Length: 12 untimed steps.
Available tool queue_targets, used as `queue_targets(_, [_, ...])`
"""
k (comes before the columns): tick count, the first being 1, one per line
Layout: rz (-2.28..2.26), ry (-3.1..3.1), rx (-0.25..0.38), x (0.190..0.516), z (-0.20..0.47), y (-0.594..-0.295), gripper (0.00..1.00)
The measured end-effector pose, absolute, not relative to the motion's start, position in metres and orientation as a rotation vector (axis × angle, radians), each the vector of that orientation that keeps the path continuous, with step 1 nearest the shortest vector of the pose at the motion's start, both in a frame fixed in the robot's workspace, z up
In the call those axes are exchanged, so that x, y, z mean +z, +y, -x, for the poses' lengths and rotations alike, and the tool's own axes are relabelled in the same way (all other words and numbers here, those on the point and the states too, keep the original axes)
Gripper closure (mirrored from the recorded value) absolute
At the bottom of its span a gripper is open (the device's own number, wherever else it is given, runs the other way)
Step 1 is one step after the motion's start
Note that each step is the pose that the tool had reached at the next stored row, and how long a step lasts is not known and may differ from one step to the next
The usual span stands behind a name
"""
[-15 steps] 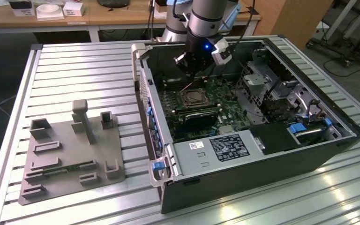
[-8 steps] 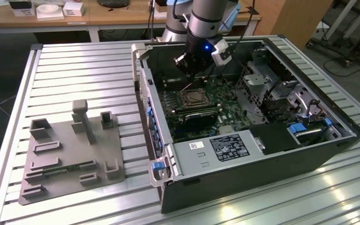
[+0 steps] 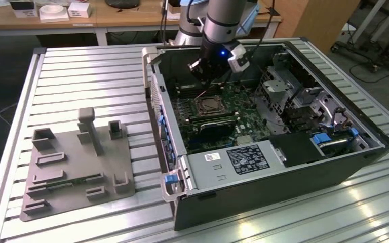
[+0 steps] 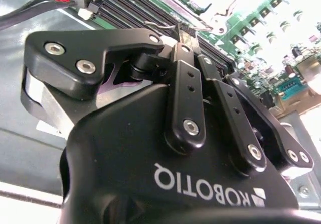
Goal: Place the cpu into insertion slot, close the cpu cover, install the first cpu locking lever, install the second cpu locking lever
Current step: 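Install the first cpu locking lever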
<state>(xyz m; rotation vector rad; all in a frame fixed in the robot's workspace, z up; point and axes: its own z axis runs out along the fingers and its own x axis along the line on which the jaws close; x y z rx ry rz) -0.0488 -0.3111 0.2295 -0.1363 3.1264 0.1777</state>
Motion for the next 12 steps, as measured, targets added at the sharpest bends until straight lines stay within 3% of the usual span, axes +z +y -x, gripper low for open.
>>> queue_targets(12, [0.136, 3.127, 0.178, 0.2194, 0.0449, -0.3055, 0.9])
